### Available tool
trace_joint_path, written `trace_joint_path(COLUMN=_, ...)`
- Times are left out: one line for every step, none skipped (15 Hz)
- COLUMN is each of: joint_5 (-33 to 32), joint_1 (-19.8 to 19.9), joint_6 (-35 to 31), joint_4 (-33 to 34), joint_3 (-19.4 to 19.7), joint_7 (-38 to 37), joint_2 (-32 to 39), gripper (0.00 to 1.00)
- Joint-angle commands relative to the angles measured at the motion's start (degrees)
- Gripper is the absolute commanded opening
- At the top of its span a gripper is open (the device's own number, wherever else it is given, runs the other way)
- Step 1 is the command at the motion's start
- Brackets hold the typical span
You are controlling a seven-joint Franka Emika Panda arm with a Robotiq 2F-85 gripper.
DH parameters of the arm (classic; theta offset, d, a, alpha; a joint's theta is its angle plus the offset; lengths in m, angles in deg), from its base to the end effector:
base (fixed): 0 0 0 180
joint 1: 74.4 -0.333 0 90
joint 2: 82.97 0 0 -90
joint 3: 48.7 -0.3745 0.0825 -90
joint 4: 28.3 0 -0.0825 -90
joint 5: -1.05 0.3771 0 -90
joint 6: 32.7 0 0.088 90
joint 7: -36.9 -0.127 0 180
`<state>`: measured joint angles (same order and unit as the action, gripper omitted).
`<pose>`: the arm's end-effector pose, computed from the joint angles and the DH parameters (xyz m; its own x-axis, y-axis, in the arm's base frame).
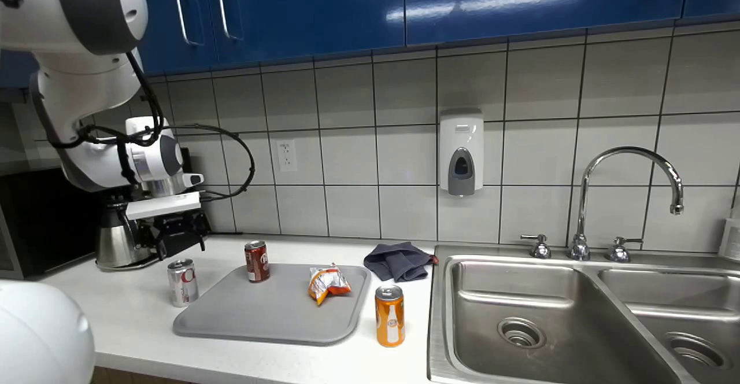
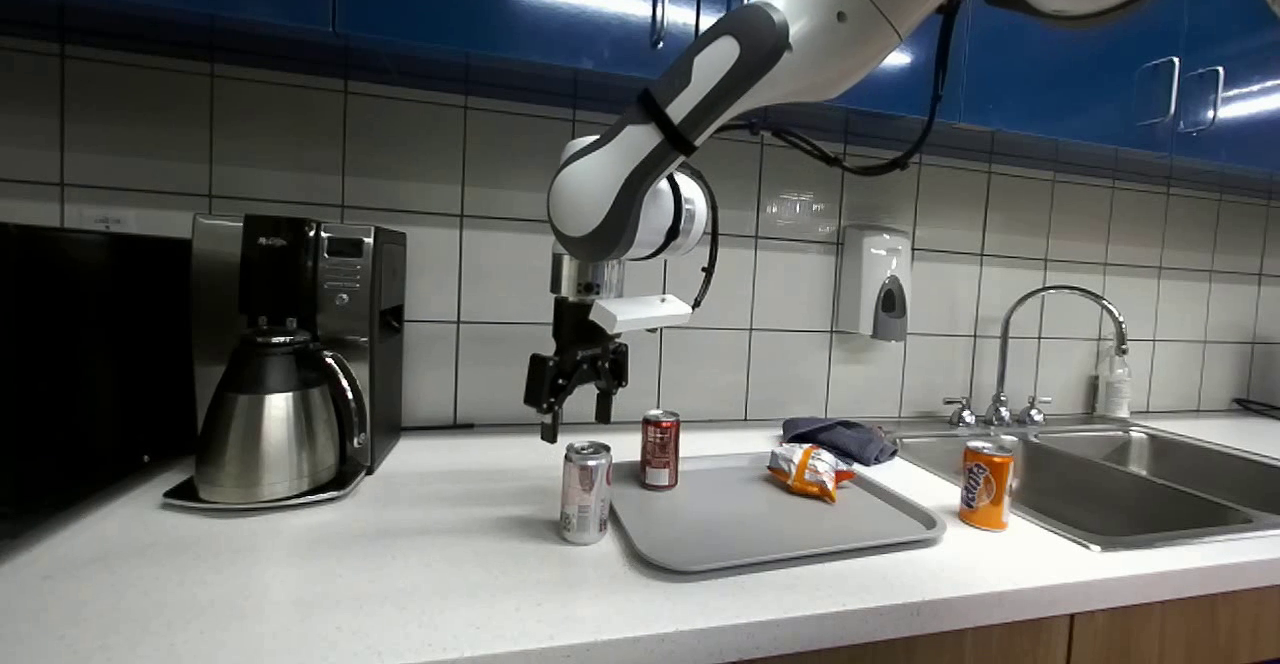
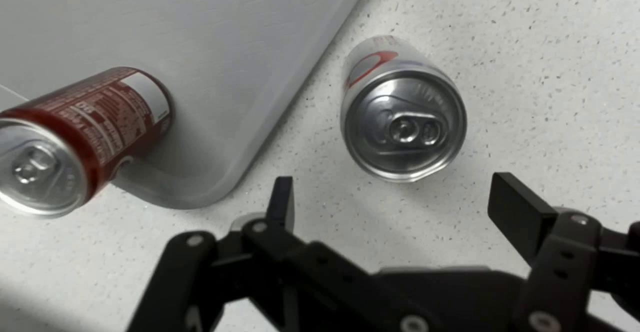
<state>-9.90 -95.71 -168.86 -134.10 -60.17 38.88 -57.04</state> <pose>0.5745 0.3490 0.3297 0.7505 0.6554 0.0848 0.6528 -0.7552 0.0598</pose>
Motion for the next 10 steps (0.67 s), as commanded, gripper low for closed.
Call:
trace_joint_path(joint_5=-0.75, joint_1=1.15, joint_6=0.13, joint_4=-1.58, joint_3=-0.01, joint_7=0.55, joint_2=-3.64, gripper=1.00)
trace_joint_path(joint_5=-0.66, joint_1=1.46, joint_6=-0.01, joint_4=-1.74, joint_3=0.13, joint_7=0.48, joint_2=-4.15, gripper=1.00)
trace_joint_path(joint_5=-0.54, joint_1=1.76, joint_6=-0.12, joint_4=-1.86, joint_3=0.26, joint_7=0.34, joint_2=-4.59, gripper=1.00)
trace_joint_path(joint_5=-0.41, joint_1=2.15, joint_6=-0.38, joint_4=-2.15, joint_3=0.46, joint_7=0.08, joint_2=-5.07, gripper=1.00)
trace_joint_path(joint_5=-0.05, joint_1=2.62, joint_6=-0.50, joint_4=-2.34, joint_3=0.49, joint_7=0.17, joint_2=-5.45, gripper=1.00)
trace_joint_path(joint_5=-0.13, joint_1=2.94, joint_6=-0.78, joint_4=-2.67, joint_3=0.83, joint_7=-0.36, joint_2=-5.87, gripper=1.00)
trace_joint_path(joint_5=0.06, joint_1=3.38, joint_6=-0.93, joint_4=-2.91, joint_3=0.95, joint_7=-0.31, joint_2=-6.14, gripper=1.00)
trace_joint_path(joint_5=0.27, joint_1=3.83, joint_6=-1.33, joint_4=-3.18, joint_3=1.02, joint_7=-0.18, joint_2=-6.25, gripper=1.00)
trace_joint_path(joint_5=0.27, joint_1=4.18, joint_6=-1.62, joint_4=-3.50, joint_3=1.19, joint_7=-0.39, joint_2=-6.40, gripper=1.00)
trace_joint_path(joint_5=0.35, joint_1=4.55, joint_6=-1.87, joint_4=-3.83, joint_3=1.38, joint_7=-0.74, joint_2=-6.56, gripper=1.00)
